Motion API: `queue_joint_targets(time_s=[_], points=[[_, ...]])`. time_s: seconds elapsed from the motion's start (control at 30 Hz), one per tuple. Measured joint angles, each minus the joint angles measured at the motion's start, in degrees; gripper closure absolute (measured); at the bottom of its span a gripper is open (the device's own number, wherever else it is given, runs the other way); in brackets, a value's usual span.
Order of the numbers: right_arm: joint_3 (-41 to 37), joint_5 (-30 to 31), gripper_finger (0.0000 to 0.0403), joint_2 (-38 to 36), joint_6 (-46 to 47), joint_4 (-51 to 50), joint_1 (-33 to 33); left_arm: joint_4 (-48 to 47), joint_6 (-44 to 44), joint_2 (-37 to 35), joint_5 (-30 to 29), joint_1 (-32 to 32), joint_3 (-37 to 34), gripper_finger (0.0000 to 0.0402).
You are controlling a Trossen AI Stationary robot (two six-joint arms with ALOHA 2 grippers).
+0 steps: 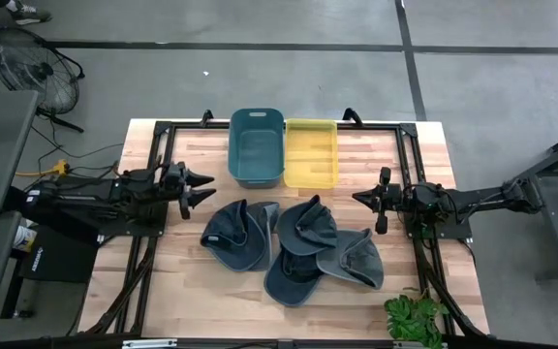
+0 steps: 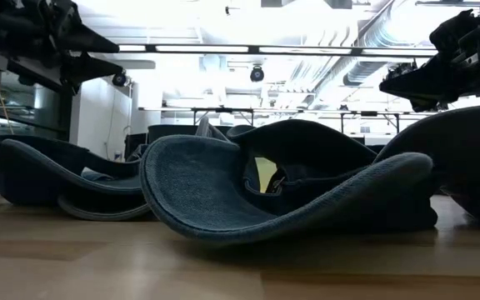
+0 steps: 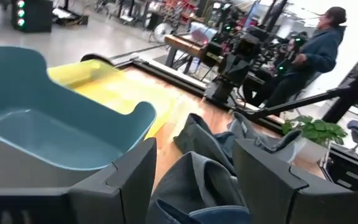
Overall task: Pick & Place hat
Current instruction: Put the top left blue cap into the blue bin
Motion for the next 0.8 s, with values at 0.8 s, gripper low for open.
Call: queue_joint_targets(time_s=[0.8], points=[[0.0,1.5,0.0391,0.0,-6.0,0.0,0.0,-21.9,-56.0,11.7,17.6,0.0,7.6,0.0193]])
